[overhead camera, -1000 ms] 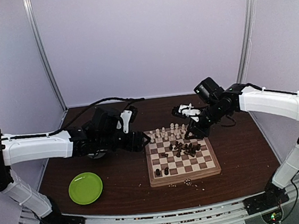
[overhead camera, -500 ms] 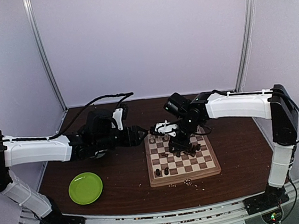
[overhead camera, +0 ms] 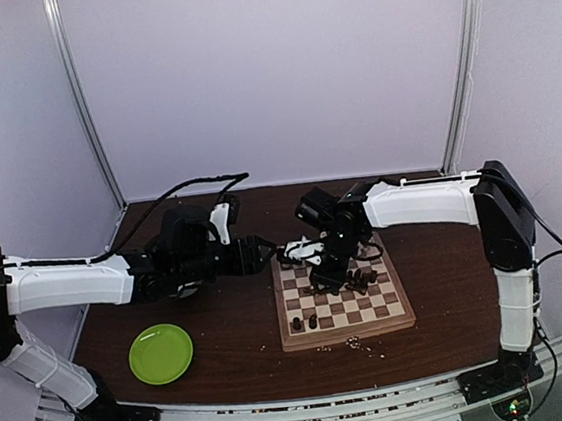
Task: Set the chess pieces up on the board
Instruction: Pick up the pawn from the chessboard.
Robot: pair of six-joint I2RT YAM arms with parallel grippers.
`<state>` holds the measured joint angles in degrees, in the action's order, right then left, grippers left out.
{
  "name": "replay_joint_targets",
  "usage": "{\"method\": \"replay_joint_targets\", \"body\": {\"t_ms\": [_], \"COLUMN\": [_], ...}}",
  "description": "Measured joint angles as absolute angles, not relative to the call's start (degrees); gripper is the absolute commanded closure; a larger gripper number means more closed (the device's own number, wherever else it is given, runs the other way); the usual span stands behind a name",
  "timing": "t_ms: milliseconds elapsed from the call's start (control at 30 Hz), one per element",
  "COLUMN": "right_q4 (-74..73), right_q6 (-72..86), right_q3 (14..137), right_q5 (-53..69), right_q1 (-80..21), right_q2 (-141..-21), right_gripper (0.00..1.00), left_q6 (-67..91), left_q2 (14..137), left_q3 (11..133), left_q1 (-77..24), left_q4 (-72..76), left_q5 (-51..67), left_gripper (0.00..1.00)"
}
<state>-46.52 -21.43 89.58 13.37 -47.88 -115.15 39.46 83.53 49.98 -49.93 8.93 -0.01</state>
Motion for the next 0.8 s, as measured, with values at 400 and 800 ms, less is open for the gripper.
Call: {"method": "replay_joint_targets", "body": {"t_ms": [400,800], "right_q4": [-47.0,-47.1], "right_q6": [-20.1,-18.8], "right_q3": [91.7,92.7], "right_q5": [13.3,12.6], "right_q1": [-49.4,-49.5], "right_q2": [-117.8,-119.8], "right_gripper": [0.65,0.73], "left_q6": [38.4,37.5], "left_q2": [83.5,83.5], "left_q3": [50.0,50.0], "left_q1": [-49.9,-49.9], "left_q4": [7.8,5.8], "left_q5": [-0.5,-1.4], "left_gripper": [0.33,0.33]}}
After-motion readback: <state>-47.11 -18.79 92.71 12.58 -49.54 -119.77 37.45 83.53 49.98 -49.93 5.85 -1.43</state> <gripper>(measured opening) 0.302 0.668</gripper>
